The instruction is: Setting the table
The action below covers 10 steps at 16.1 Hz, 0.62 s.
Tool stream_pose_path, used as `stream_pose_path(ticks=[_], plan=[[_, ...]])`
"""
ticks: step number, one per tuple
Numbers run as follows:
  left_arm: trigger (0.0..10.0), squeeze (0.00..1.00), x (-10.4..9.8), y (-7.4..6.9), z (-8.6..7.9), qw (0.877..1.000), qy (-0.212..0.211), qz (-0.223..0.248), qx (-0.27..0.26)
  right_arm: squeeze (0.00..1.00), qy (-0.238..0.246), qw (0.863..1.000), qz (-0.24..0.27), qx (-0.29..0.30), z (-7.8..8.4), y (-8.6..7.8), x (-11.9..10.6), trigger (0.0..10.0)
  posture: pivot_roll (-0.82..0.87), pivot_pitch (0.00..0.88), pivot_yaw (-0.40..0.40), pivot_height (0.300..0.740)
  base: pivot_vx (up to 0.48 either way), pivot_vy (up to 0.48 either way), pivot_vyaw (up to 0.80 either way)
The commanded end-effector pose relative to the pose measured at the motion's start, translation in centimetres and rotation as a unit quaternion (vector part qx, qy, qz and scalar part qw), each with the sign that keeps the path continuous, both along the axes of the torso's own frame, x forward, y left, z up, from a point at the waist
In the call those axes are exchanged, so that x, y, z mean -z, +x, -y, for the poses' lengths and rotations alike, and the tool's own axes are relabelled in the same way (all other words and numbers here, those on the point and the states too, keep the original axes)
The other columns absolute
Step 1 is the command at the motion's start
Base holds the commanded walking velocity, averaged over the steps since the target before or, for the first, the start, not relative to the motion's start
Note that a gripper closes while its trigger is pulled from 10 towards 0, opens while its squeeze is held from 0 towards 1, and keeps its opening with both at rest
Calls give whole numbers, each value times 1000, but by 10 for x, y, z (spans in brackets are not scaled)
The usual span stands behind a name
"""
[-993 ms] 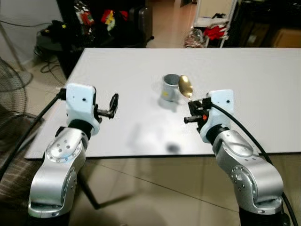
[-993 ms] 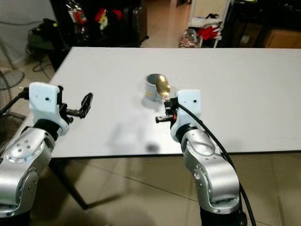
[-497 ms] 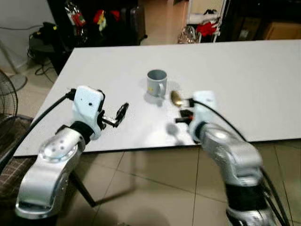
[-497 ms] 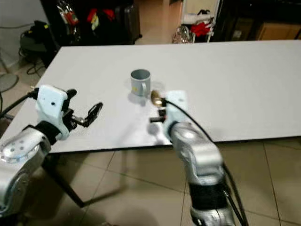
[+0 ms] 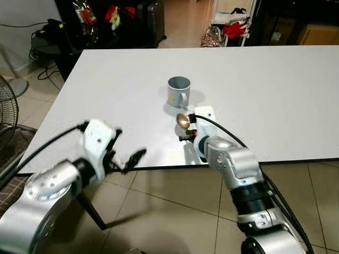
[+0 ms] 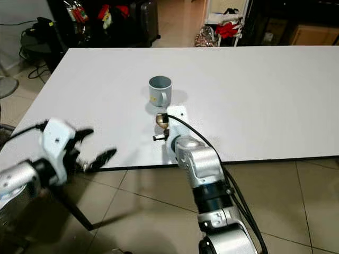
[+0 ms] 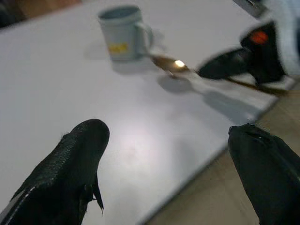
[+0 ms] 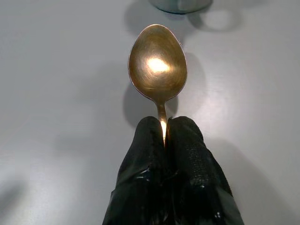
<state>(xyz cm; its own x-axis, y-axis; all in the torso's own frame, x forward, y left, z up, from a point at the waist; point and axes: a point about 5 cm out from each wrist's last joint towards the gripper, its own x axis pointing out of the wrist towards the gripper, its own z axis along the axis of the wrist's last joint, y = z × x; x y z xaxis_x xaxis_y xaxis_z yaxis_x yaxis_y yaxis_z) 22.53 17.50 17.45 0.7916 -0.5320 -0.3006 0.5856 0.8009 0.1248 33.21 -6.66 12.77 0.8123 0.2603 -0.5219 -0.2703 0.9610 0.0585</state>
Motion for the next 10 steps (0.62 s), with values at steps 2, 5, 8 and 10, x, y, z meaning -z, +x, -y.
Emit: stream_pose_path(ticks=[2, 5, 8, 10], plan=[[10000, 0, -3, -6, 0, 1000, -23, -16, 14, 0, -7, 1000, 16, 2, -4, 7, -5, 10000, -19, 55, 16, 740, 0, 0, 0], [10000, 0, -1, -10, 0, 999, -26, -26, 20, 0, -10, 1000, 18, 4, -8, 13, -1, 10000, -15, 60, 18, 740, 0, 0, 0], [10000, 0, -1, -12, 1, 999, -29, -33, 23, 0, -10, 1000, 16, 3, -13, 18, 4, 10000, -13, 63, 20, 740, 0, 0, 0], [10000, 0, -2, -13, 1, 999, -28, -34, 25, 0, -8, 1000, 14, 9, -19, 22, 6, 10000, -10, 68, 23, 740, 0, 0, 0]])
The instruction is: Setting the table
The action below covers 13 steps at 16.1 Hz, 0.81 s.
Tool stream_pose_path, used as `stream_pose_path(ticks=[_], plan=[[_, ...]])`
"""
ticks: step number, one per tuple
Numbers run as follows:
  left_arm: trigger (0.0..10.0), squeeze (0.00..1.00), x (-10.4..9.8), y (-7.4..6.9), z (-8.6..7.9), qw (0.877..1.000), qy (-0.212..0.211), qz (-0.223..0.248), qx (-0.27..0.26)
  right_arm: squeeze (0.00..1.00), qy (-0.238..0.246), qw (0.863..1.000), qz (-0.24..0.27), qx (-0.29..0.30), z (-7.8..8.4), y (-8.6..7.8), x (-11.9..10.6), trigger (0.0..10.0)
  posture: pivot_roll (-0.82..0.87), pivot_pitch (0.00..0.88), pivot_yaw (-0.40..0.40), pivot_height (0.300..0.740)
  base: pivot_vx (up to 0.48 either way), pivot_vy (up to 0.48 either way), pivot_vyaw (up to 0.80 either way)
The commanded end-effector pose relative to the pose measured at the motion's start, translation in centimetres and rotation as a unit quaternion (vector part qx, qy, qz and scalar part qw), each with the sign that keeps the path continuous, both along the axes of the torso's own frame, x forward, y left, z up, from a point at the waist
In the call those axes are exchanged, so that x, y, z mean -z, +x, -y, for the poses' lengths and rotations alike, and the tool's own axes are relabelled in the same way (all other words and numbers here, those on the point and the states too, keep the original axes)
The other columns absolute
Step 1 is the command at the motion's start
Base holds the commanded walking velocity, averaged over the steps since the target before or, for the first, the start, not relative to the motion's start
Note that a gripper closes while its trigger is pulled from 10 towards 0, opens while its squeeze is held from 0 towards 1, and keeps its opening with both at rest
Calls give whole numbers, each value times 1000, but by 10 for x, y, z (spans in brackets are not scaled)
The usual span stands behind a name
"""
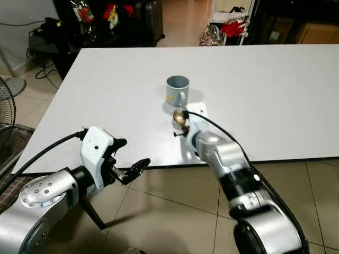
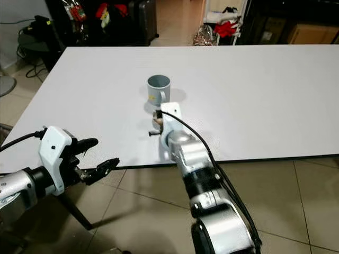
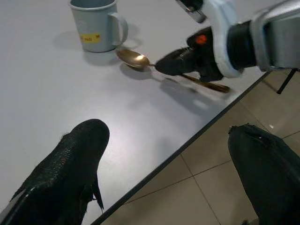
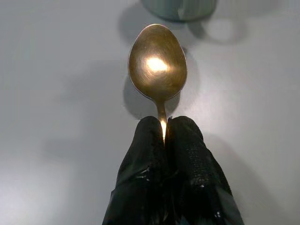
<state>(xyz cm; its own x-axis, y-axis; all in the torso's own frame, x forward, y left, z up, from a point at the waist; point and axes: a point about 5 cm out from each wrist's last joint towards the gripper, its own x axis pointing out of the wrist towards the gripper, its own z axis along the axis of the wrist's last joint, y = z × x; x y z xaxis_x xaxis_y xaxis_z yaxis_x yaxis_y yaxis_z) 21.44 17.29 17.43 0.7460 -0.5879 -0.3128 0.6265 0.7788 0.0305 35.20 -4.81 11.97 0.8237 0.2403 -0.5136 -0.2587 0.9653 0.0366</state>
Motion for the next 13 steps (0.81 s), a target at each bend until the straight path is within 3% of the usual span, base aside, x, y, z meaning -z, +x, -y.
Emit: stream_pose_path(ticks=[1, 9, 10, 11, 13], plan=[[10000, 0, -2, -2, -1, 1000, 7, -1, 3, 0, 0, 1000, 5, 6, -2, 2, -2, 10000, -10, 69, 24, 740, 0, 0, 0], [10000, 0, -3, -4, 0, 1000, 6, -5, 10, 0, -3, 999, -8, 32, -9, 2, 8, 10000, -10, 78, 27, 740, 0, 0, 0], [10000, 0, -3, -4, 0, 1000, 6, -5, 11, 882, 3, 999, -11, 36, -10, 2, 9, 10000, -11, 79, 27, 740, 0, 0, 0], [10000, 0, -3, -4, 0, 1000, 7, -5, 11, 1000, 9, 999, -12, 36, -11, 2, 9, 10000, -11, 79, 28, 740, 0, 0, 0], [10000, 0, -4, -3, 0, 1000, 7, -4, 10, 1000, 16, 999, -10, 36, -13, 2, 8, 10000, -9, 79, 28, 740, 0, 0, 0]])
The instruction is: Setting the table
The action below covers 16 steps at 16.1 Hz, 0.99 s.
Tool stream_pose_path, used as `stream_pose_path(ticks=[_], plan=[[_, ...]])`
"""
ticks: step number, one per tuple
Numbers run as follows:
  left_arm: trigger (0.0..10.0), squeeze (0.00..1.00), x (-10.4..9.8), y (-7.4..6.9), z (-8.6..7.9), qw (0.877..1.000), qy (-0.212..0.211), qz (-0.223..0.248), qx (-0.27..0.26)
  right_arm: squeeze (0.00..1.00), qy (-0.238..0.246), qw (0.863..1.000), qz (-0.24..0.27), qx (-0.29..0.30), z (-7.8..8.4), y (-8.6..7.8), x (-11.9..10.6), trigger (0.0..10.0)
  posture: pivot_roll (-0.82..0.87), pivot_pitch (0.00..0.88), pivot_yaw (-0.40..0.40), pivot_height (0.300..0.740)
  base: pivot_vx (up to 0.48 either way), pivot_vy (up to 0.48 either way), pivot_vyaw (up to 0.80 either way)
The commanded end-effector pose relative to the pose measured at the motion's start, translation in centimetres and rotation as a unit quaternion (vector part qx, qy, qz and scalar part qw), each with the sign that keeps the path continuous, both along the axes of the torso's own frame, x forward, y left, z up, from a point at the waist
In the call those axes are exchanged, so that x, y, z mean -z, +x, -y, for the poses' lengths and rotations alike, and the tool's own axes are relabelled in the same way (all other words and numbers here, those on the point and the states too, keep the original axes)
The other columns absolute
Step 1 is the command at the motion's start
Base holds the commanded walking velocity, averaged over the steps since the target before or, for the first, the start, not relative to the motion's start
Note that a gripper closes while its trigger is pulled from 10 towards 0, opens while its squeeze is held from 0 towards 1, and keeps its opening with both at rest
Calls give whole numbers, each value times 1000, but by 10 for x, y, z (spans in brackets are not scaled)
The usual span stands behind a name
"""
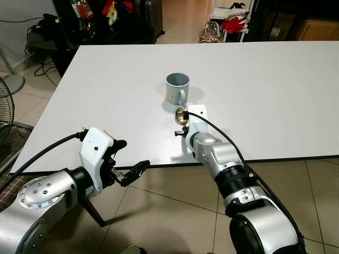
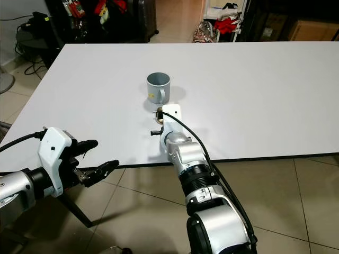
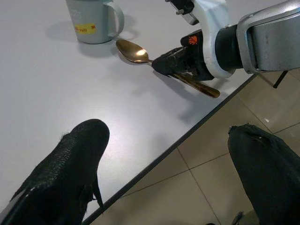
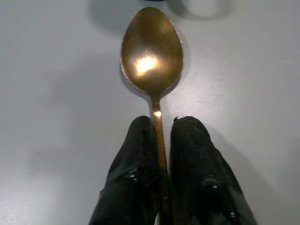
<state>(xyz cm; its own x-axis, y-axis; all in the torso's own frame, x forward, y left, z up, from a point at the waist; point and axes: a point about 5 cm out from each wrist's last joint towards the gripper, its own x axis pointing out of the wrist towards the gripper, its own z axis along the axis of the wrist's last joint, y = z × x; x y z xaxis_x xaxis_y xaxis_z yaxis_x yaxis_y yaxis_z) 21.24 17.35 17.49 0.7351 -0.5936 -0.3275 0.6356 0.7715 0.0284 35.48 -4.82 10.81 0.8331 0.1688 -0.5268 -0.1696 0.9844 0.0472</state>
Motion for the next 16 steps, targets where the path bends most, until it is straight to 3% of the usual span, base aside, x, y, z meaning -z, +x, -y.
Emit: stream_pose_path(ticks=[1, 3, 6, 7, 9, 10, 11, 13, 14, 16], plan=[[10000, 0, -4, -1, 0, 1000, 3, 4, 4, 1000, 15, 1000, 5, -10, -14, 0, -6, 10000, -6, 78, 28, 740, 0, 0, 0], [10000, 0, -6, -1, -1, 1000, -1, 7, 2, 1000, 13, 999, 35, -14, -14, 1, -23, 10000, -1, 75, 25, 740, 0, 0, 0], [10000, 0, -9, 0, 0, 1000, -21, 10, 0, 1000, 35, 996, 78, -12, -4, -10, -57, 10000, -10, 68, 33, 740, 0, 0, 0], [10000, 0, -10, 2, 1, 999, -36, 5, -16, 1000, 1, 991, 133, -23, 9, -23, -77, 10000, -22, 63, 46, 740, 0, 0, 0], [10000, 0, -14, 6, 8, 998, -49, 27, -38, 1000, 12, 988, 154, -28, 18, -40, -90, 10000, -39, 55, 63, 740, 0, 0, 0], [10000, 0, -14, 8, 15, 993, -57, 65, -84, 1000, 33, 981, 188, -23, 28, -53, -98, 10000, -51, 49, 73, 740, 0, 0, 0], [10000, 0, -15, 9, 18, 987, -67, 94, -114, 1000, 44, 977, 206, -17, 34, -61, -101, 10000, -56, 44, 79, 740, 0, 0, 0], [10000, 0, -13, 6, 21, 972, -103, 103, -185, 1000, 36, 969, 243, -37, 46, -83, -102, 10000, -66, 36, 89, 740, 0, 0, 0], [10000, 0, -11, 2, 24, 972, -91, 101, -191, 1000, 19, 957, 286, -51, 55, -93, -100, 10000, -64, 34, 88, 740, 0, -375, 0], [10000, 0, -9, 2, 23, 971, -87, 97, -202, 1000, 10, 957, 285, -46, 68, -101, -95, 10000, -61, 32, 85, 740, 0, -480, 0]])
